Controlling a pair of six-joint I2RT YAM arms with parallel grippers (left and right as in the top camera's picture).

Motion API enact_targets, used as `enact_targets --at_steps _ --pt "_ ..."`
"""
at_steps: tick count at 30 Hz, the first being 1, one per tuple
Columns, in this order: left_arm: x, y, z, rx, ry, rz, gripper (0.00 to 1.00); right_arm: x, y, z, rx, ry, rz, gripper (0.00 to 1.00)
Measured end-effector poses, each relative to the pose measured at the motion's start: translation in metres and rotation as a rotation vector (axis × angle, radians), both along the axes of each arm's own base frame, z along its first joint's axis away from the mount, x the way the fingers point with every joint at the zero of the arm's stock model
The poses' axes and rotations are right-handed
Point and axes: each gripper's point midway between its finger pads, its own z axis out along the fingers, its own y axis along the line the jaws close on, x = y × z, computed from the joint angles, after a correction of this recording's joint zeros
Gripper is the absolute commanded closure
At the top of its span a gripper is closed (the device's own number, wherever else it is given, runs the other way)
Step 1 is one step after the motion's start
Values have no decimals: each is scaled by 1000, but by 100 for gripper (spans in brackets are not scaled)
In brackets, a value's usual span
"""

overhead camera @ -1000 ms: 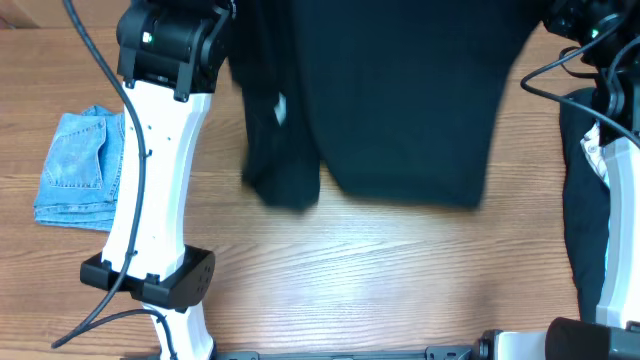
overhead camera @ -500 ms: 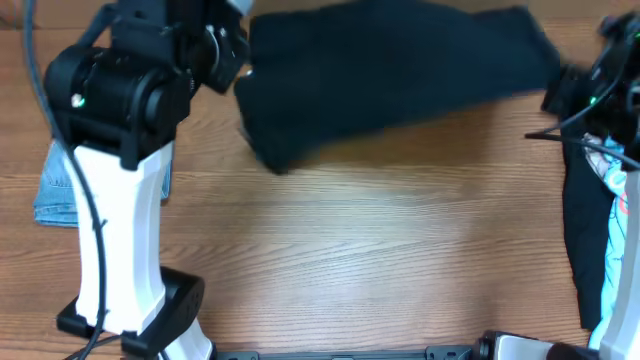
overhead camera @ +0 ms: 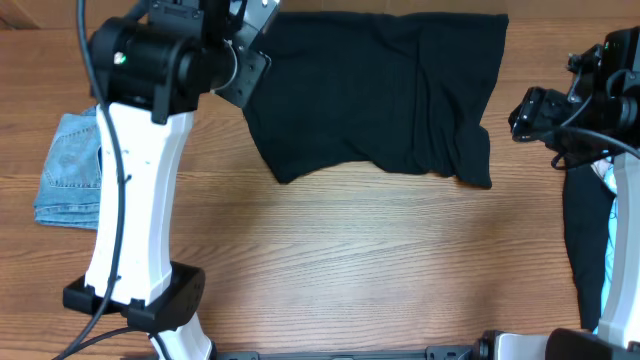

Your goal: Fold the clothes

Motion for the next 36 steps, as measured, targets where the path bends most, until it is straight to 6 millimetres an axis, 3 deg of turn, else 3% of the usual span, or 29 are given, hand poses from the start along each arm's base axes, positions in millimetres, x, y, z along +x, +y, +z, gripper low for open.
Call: enact_targets --at_steps 3,7,10,11,13,17,19,20,22,24,31,36 --pt "3 -10 -60 -67 177 39 46 13 -2 -25 27 74 -22 34" --pt "0 -24 -154 -103 391 82 42 39 -6 -87 63 236 -50 29" --pt "-9 -26 -222 -94 526 121 42 46 -6 -127 87 344 -58 29" --pt "-13 -25 -235 -90 556 131 42 47 -5 -136 97 370 -59 29" --pt "-19 -24 -275 -78 627 161 43 48 -4 -150 113 408 -60 29" --pt "-22 -23 -319 -54 704 195 46 50 -3 -154 119 408 -59 27" --pt "-22 -21 -330 -38 720 208 53 52 -3 -154 120 402 -59 27" --pt "-23 -20 -335 -28 730 215 60 52 -3 -154 119 402 -59 27" --pt "-24 -18 -343 -18 746 226 86 52 -3 -154 119 401 -59 27" --pt "-21 -19 -347 -19 737 230 96 53 -3 -154 119 400 -59 27" --pt "-22 -7 -338 45 735 253 96 55 -6 -154 115 388 -63 27" --pt "-18 13 -300 122 658 286 96 57 -8 -174 113 422 -52 24"
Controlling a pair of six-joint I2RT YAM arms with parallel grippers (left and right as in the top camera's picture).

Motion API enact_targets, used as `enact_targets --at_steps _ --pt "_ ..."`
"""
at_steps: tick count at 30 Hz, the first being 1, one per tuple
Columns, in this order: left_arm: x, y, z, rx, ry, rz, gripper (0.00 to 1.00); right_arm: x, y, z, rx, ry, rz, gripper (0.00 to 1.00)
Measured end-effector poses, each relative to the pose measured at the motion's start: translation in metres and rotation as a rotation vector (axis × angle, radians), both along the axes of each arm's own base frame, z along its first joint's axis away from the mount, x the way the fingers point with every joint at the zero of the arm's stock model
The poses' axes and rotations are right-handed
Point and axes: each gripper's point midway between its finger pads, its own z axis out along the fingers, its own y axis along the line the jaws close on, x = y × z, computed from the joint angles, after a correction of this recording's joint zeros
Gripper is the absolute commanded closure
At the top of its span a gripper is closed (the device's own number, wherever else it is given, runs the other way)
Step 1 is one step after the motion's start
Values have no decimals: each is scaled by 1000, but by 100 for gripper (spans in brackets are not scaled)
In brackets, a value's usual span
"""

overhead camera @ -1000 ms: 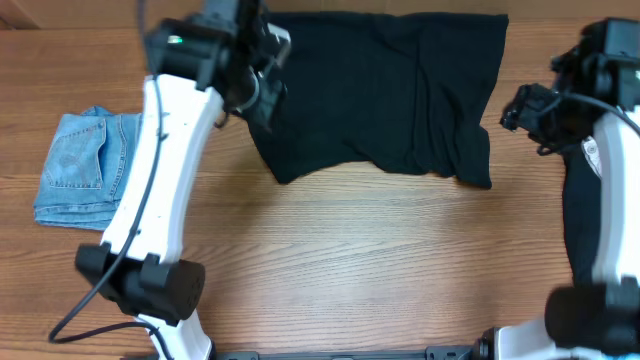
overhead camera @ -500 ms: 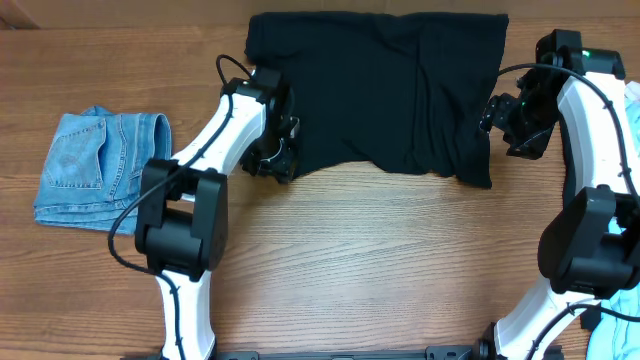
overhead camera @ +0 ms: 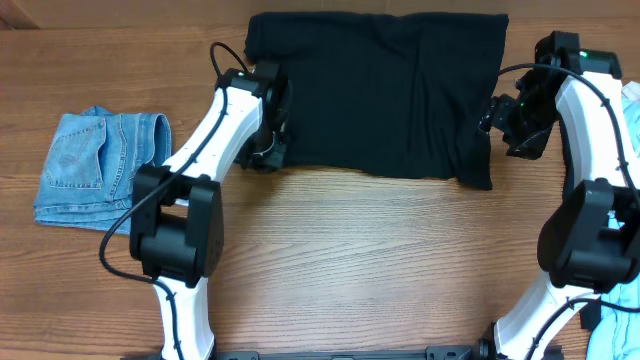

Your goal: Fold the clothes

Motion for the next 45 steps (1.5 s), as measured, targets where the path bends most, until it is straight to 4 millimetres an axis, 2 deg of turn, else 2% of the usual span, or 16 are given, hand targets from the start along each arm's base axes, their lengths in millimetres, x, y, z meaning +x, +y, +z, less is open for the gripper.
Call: enact_targets --at_steps 2,3,5,10,11,17,18,19,23,25,28,33,35,40,44,45 --pt "-1 11 10 34 -10 11 96 -1 -1 -12 -1 19 2 24" --pt "-3 17 13 52 -7 21 96 -8 -2 -31 6 67 -2 24" --pt "-5 30 14 87 4 45 96 -20 -4 -53 17 123 -12 24" --pt "-4 58 15 128 10 108 96 -52 -5 -88 32 219 -26 29" --pt "-3 61 16 132 9 114 96 -58 -3 -95 34 234 -27 33" --pt "-5 64 16 149 13 123 96 -85 -10 -104 -4 301 -59 91" --pt "-6 64 16 150 17 123 96 -89 -10 -104 -6 309 -68 96" --pt "-7 65 17 151 21 122 96 -92 -11 -104 -5 315 -72 96" --pt "-15 66 18 160 54 123 96 -109 -18 -101 -49 388 -102 96" --pt "-23 68 19 169 87 128 96 -124 -33 -97 -109 449 -133 96" --pt "-49 72 28 196 184 159 96 -137 -53 -84 -151 476 -196 96" --pt "-85 71 53 208 289 204 96 -142 -67 -21 -204 319 -267 96" --pt "-90 70 64 191 270 217 96 -145 -67 -6 -219 281 -276 96" --pt "-108 71 93 154 186 240 96 -151 -65 1 -217 289 -275 96" --pt "-137 76 102 141 142 256 79 -159 -62 4 -209 319 -271 96" --pt "-141 78 104 142 131 257 78 -157 -63 4 -211 310 -271 96"
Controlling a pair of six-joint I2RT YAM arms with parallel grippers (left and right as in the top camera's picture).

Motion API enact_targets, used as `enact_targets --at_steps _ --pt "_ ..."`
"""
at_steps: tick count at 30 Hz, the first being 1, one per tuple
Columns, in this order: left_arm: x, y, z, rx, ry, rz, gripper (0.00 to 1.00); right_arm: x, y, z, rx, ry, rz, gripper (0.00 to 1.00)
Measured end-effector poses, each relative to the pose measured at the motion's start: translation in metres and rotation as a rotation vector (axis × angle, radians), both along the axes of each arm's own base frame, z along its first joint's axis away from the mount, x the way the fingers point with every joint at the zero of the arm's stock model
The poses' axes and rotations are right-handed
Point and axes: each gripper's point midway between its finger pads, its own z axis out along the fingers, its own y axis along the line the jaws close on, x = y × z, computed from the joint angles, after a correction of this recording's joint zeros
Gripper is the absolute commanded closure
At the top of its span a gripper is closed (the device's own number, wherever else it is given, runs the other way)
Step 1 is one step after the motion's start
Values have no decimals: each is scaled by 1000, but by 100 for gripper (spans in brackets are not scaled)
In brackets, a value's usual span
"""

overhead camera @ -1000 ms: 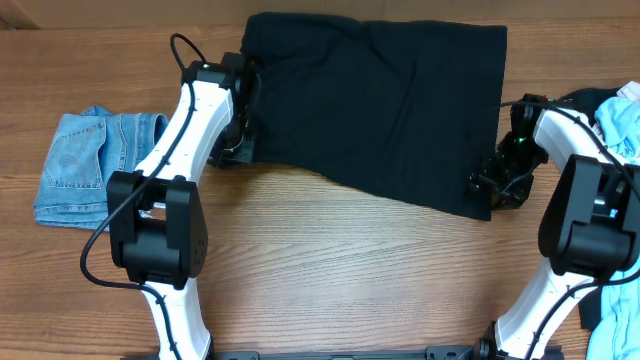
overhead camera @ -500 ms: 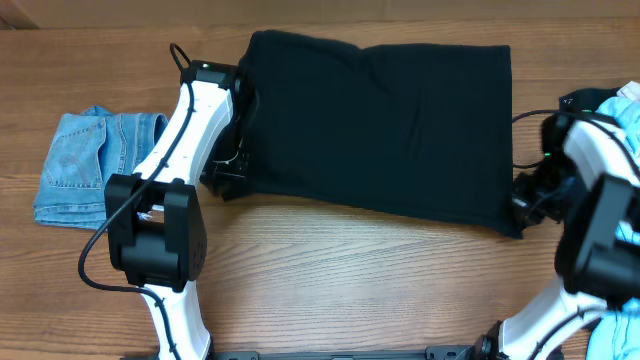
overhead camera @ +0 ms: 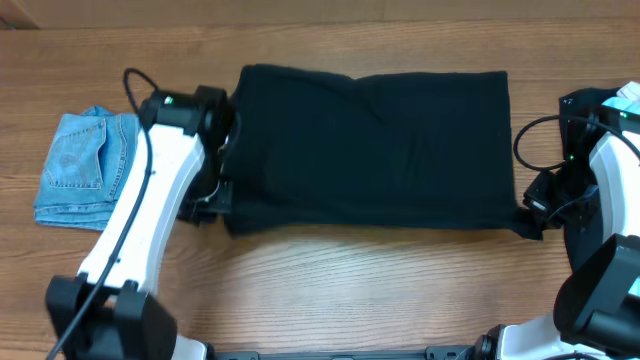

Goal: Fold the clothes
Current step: 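Tug the shirt's left near corner with the left gripper to straighten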

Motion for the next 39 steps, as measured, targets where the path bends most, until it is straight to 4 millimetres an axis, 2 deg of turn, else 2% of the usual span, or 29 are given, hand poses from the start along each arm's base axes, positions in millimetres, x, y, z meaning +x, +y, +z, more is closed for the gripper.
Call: enact_targets --at_steps 3,5,7,10,13,14,17,18,23,24,26,29,32,34,39 --pt "16 -1 -1 -15 -116 9 91 24 2 -4 34 -105 32 96" --pt "38 -4 -4 -31 -203 -3 91 47 6 -6 68 -207 62 96" --pt "54 -8 -5 -49 -268 -17 75 62 9 -6 95 -274 77 95" --pt "64 -22 -8 -129 -296 -64 57 69 13 -5 122 -310 91 95" --pt "59 -46 -28 -273 -267 -94 43 69 16 -5 138 -314 93 95" --pt "46 -60 -49 -360 -219 -100 42 69 16 -5 140 -314 93 95" --pt "31 -76 -89 -445 -187 -109 41 68 18 -5 149 -311 92 95" --pt "15 -82 -108 -479 -137 -105 41 68 18 -5 149 -312 92 95" --pt "18 -91 -138 -525 -163 -113 59 69 18 -5 152 -313 92 95" --pt "20 -92 -141 -529 -166 -116 67 69 19 -4 153 -313 92 95" --pt "26 -94 -146 -534 -182 -121 95 68 19 -4 156 -311 92 96" --pt "23 -94 -146 -535 -165 -115 96 67 20 -4 158 -306 93 96" --pt "8 -91 -144 -525 -99 -98 96 66 19 -5 155 -303 93 96" --pt "6 -88 -139 -509 -78 -94 96 66 19 -5 153 -301 93 96" --pt "28 -76 -112 -421 -150 -122 96 66 18 -5 151 -303 94 96"
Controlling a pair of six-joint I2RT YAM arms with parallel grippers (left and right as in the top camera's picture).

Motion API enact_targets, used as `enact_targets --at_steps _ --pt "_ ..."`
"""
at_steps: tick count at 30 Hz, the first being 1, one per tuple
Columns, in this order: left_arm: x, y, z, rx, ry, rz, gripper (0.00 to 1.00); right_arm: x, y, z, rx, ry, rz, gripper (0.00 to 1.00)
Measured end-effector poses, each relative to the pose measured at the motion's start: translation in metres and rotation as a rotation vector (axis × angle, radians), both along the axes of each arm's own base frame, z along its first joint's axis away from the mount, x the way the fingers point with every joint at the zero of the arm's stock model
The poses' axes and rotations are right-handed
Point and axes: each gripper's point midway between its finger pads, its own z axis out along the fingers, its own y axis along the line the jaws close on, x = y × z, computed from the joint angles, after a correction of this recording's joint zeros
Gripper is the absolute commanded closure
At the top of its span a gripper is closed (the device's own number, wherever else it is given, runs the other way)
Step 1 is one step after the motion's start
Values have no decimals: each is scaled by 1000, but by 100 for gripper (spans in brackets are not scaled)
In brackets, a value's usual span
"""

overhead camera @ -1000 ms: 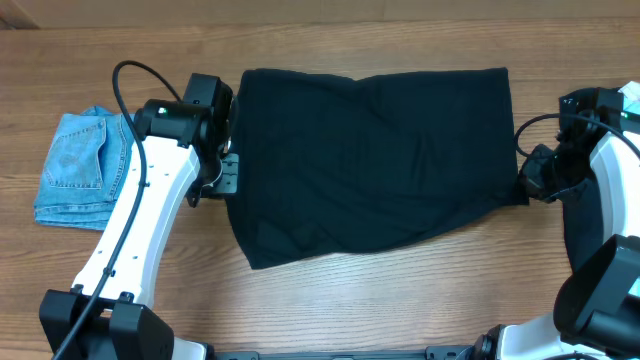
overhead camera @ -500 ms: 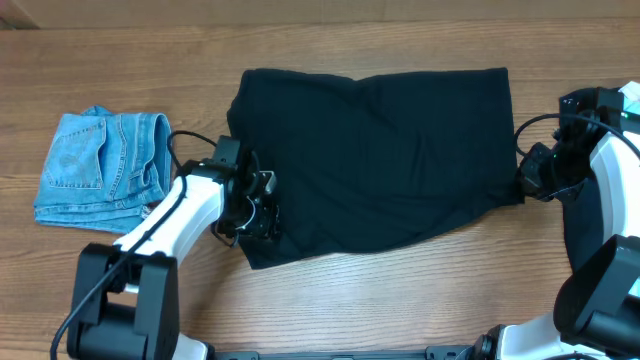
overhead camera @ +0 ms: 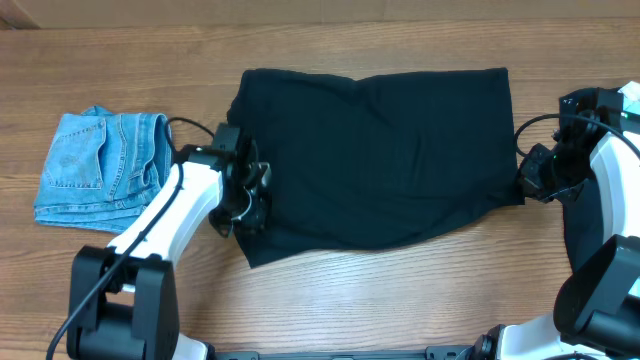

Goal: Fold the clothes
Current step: 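Tug the shirt's left near corner with the left gripper to straighten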

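Note:
A black garment [overhead camera: 380, 150] lies spread across the middle of the table, its lower edge slanting up from the near left corner to the right side. My left gripper [overhead camera: 250, 208] sits at the garment's left edge near that corner and looks shut on the fabric. At the right edge, by the raised lower right corner, my right gripper [overhead camera: 526, 186] also looks shut on the cloth. Both sets of fingers are dark against the black fabric and hard to make out.
A folded pair of blue jeans [overhead camera: 100, 165] lies at the far left. Another dark cloth [overhead camera: 580, 240] hangs by the right arm at the table's right side, with a pale blue item [overhead camera: 630, 95] at the right edge.
The left gripper has moved right, onto the garment's left edge. The right gripper has moved up along the right edge. The garment's lower edge, straight before, now slants up to the right.
The garment lay crumpled at the table's far edge with both grippers off it. Then both grippers were at its lower corners. Then it lay closer and stretched flat between them. Now both grippers are further in and the lower edge is skewed.

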Motion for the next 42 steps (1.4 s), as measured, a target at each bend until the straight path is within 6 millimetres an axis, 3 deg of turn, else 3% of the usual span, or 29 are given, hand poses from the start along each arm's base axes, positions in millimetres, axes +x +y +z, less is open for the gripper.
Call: enact_targets --at_steps 4,11,16,23,25,26,27,29,32,34,38,42 --pt "30 7 25 54 -127 4 96 6 -2 0 -9 -26 -1 96" --pt "70 28 44 125 -274 50 93 26 -9 2 -36 -105 -17 96" --pt "99 25 53 114 -396 46 91 40 -14 0 -53 -164 -43 95" --pt "120 22 62 99 -490 48 93 46 -14 0 -45 -190 -54 95" --pt "126 22 64 99 -515 51 90 46 -14 0 -45 -189 -55 95" --pt "126 22 63 100 -515 52 78 46 -14 0 -45 -190 -55 95" --pt "125 22 61 102 -505 51 62 46 -14 0 -44 -189 -55 95" --pt "113 24 54 115 -446 39 42 46 -14 0 -44 -189 -54 95" --pt "101 26 45 128 -385 30 32 46 -14 0 -44 -189 -54 95" --pt "102 26 30 122 -347 28 30 46 -14 0 -44 -188 -54 95" --pt "111 20 -1 70 -304 31 44 46 -14 -1 -43 -188 -54 95" --pt "107 12 -34 24 -226 27 55 45 -13 -1 -42 -183 -55 95"
